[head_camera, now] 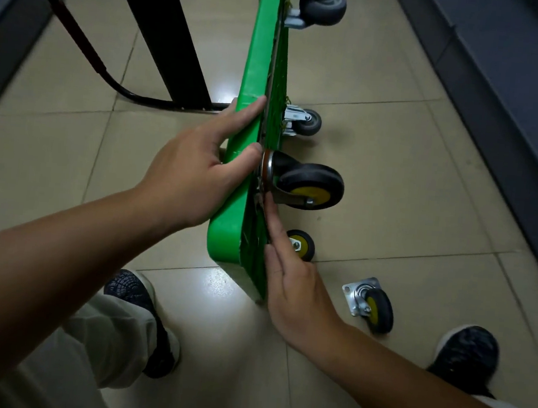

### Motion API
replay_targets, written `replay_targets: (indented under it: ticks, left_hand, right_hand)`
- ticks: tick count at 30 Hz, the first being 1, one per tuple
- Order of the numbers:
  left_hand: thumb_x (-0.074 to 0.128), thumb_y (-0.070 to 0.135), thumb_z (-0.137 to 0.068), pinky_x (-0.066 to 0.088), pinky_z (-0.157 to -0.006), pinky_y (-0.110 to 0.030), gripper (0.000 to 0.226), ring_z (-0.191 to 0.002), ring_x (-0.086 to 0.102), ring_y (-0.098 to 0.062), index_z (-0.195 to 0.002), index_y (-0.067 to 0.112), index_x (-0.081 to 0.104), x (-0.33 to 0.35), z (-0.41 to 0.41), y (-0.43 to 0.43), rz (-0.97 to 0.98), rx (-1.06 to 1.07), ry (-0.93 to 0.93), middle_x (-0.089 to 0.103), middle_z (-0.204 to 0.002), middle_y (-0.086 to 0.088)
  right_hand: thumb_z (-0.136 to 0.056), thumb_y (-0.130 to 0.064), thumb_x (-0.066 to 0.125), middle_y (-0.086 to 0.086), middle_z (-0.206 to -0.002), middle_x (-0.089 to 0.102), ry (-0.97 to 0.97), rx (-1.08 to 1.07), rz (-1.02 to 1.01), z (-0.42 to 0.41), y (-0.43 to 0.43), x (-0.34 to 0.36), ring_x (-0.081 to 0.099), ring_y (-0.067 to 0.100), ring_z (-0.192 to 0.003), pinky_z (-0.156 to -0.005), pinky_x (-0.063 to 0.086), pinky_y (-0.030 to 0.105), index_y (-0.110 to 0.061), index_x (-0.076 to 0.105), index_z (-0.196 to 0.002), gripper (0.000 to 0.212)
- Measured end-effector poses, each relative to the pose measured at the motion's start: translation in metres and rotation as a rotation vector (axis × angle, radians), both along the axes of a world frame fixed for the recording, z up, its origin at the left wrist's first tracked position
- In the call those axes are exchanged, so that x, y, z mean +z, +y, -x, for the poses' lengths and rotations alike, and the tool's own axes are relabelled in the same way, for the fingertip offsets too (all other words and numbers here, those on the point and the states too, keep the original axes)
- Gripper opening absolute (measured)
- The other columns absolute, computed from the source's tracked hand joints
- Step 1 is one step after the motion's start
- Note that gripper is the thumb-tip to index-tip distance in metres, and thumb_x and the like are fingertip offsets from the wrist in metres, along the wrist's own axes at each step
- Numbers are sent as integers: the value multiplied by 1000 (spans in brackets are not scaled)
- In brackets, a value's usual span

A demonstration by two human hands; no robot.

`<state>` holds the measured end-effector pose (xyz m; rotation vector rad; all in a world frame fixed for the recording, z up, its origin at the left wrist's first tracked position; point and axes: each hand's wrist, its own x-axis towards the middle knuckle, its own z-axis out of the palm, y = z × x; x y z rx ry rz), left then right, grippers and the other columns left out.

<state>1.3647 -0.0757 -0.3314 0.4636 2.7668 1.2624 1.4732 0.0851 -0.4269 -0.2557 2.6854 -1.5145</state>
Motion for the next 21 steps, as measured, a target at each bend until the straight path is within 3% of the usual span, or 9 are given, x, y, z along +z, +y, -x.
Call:
replay_targets:
  ticks: [4,8,10,12,13,15,16,18,21]
  left_hand:
    - [45,66,-81,58,-90,-49,63,-103,71,-15,-143,69,32,3,-2,0,-22,-11,-37,26,-160,31]
    - [45,68,-79,59,-87,-47,66,-96,71,-13,-143,68,32,7,-4,1,-7,2,-42,27,-159,31]
    - [47,68,-78,60,-86,-46,66,-95,72,-12,-143,68,33,8,-5,1,-18,-1,-52,28,-159,31]
    - [48,69,-77,60,-85,-46,67,-94,72,-10,-142,68,34,9,-6,0,-29,-5,-68,28,-158,32]
    - [49,69,-77,60,-85,-46,67,-95,72,-10,-143,67,34,10,-6,0,-32,-9,-72,28,-157,33]
    - [50,69,-79,61,-84,-44,67,-98,71,-8,-144,65,34,12,-7,0,-36,-17,-69,29,-153,36]
    - [51,69,-80,61,-85,-43,68,-100,70,-7,-145,64,34,12,-7,1,-39,-21,-68,29,-151,38]
    - [56,69,-80,60,-86,-41,70,-106,67,-4,-146,63,34,13,-7,1,-37,-29,-68,31,-149,40]
    - [69,66,-82,60,-87,-32,77,-114,61,5,-149,59,32,14,-7,-1,-47,-67,-92,37,-141,45]
  right_hand:
    - [-108,-35,28,13,-107,73,-35,-15,-16,-8,-5,17,67,25,-78,-77,57,41,-73,-8,-142,62]
    - [-109,-33,28,6,-126,68,-50,17,62,-5,-2,14,68,21,-100,-92,56,40,-70,-3,-145,61]
    - [-109,-33,30,-1,-96,73,-5,19,83,-8,6,3,67,11,-73,-76,58,32,-69,1,-147,60]
    - [-107,-37,33,-10,-55,51,97,-44,-20,-16,22,-24,48,6,-46,-53,46,20,-65,7,-150,57]
    - [-105,-43,31,-11,-50,42,74,-102,-85,-22,33,-41,41,6,-42,-48,40,21,-62,10,-150,53]
    - [-103,-52,24,-7,-55,52,-75,-224,-197,-34,59,-85,39,6,-42,-47,44,32,-55,23,-152,50]
    - [-104,-47,26,-3,-58,59,-93,-241,-317,-39,71,-105,39,5,-41,-43,45,31,-44,34,-153,49]
    - [-98,-21,49,0,-53,59,-176,-105,-544,-49,91,-141,28,3,-37,-34,39,22,-21,51,-144,46]
    - [-69,4,81,-9,-43,35,-143,-56,-739,-56,103,-180,6,1,-32,-35,7,7,-10,67,-123,57]
